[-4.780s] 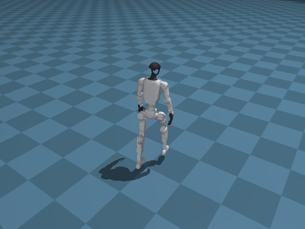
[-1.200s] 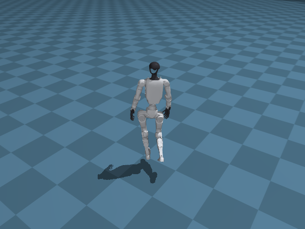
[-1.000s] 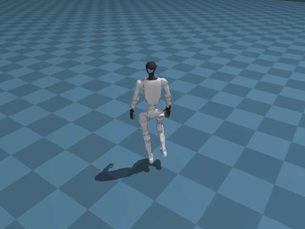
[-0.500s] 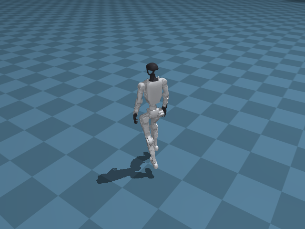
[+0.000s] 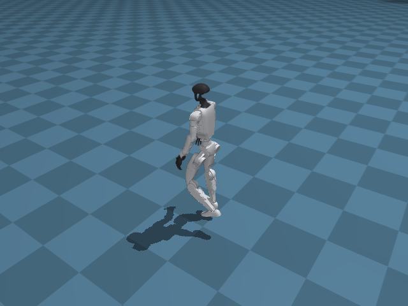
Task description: Walk
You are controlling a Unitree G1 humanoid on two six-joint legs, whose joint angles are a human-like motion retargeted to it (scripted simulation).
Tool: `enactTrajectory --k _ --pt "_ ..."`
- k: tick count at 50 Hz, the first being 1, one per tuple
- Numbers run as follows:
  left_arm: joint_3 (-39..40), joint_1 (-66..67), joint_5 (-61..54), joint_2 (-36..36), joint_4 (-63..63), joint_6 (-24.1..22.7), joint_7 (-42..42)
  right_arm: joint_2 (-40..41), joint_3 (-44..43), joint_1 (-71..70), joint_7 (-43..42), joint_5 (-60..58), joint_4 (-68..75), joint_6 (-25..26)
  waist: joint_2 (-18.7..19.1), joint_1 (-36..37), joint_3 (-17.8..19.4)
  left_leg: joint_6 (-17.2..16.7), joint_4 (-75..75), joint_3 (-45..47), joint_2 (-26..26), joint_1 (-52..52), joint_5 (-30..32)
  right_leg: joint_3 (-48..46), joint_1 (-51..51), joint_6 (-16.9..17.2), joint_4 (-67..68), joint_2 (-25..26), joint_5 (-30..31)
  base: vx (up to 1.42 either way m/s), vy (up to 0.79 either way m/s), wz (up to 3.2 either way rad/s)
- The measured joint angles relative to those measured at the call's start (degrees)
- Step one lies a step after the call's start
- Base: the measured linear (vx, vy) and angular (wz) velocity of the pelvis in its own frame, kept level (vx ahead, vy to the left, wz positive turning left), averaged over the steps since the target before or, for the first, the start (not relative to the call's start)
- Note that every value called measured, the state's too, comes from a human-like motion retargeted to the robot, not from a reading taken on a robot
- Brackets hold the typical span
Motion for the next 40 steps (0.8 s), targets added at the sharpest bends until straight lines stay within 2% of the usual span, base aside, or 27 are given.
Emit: enactTrajectory --k 3,5,7,12,23,33,40 --pt "0.3 -0.1 0.7 0.4 0.0 0.0 -0.1 0.3 0.0 -0.5 0.0 -0.4 0.0 -0.1 -1.0 1.2 0.2 1.6 -3.0 2.4 0.4 -3.5 -2.3 -1.2 1.2 0.2 -0.3 -0.8 -1.0 0.17 -0.06 0.68" --pt "0.8 -0.9 1.2 0.8 0.5 0.2 -0.5 0.7 -0.2 -1.3 0.4 -0.7 0.2 -0.2 -3.0 1.3 0.7 2.4 -7.9 4.2 -1.5 -5.0 -2.1 -1.9 2.2 0.5 -1.5 -2.6 -1.3 0.19 -0.05 0.74" --pt "1.0 -0.2 1.7 0.5 1.2 0.2 -0.6 1.4 -0.2 -0.9 0.5 -1.1 0.3 -0.3 -3.1 1.8 0.7 2.4 -11.6 5.0 -1.7 -6.5 -2.0 -2.6 2.6 0.5 -0.9 -2.9 -2.2 0.20 -0.03 0.67" --pt "2.0 0.6 2.8 0.1 3.8 0.6 -1.7 3.4 -0.1 -0.3 1.5 -2.3 1.4 -0.5 -5.4 1.6 0.5 2.2 -25.0 7.7 -5.3 -8.4 2.6 -4.2 3.6 0.8 -1.6 -5.2 -3.7 0.21 -0.02 0.66" --pt "3.5 5.6 3.0 -2.8 8.1 1.6 -3.7 7.6 1.0 2.7 3.4 -5.6 4.2 -0.6 -6.2 0.3 -1.6 1.2 -41.8 11.8 -7.2 -10.8 9.5 -6.9 5.4 -0.2 -0.4 -5.5 -6.8 0.18 0.01 0.50" --pt "3.7 4.1 1.9 -1.9 8.0 1.7 -2.5 8.9 2.1 4.2 2.8 -6.1 4.6 -0.6 -8.3 -1.4 -2.6 2.1 -44.7 15.6 -7.5 -8.0 14.8 -6.1 7.0 -0.7 2.0 -6.5 -9.4 0.17 0.05 0.26" --pt "3.2 1.5 -0.1 -0.8 6.5 1.2 -1.0 8.9 2.1 4.2 1.7 -5.5 3.9 -0.5 -10.5 -3.0 -3.1 4.3 -44.8 15.9 -9.3 -6.7 12.5 -4.1 6.4 0.3 6.3 -8.2 -9.6 0.19 0.08 0.25"
